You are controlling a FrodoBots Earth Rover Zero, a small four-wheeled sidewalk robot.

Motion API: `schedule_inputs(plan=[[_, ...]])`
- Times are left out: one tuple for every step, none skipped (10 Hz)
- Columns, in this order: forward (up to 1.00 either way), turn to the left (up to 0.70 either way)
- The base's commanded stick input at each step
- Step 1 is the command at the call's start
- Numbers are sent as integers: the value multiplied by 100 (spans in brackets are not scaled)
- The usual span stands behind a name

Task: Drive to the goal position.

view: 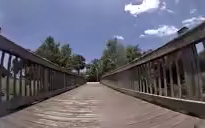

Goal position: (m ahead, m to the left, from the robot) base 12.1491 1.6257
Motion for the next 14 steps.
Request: schedule_inputs(plan=[[85,6],[85,4],[85,1],[85,0],[85,0],[85,0],[85,0],[85,0],[85,0],[85,0],[85,0],[85,0],[85,0],[85,0]])
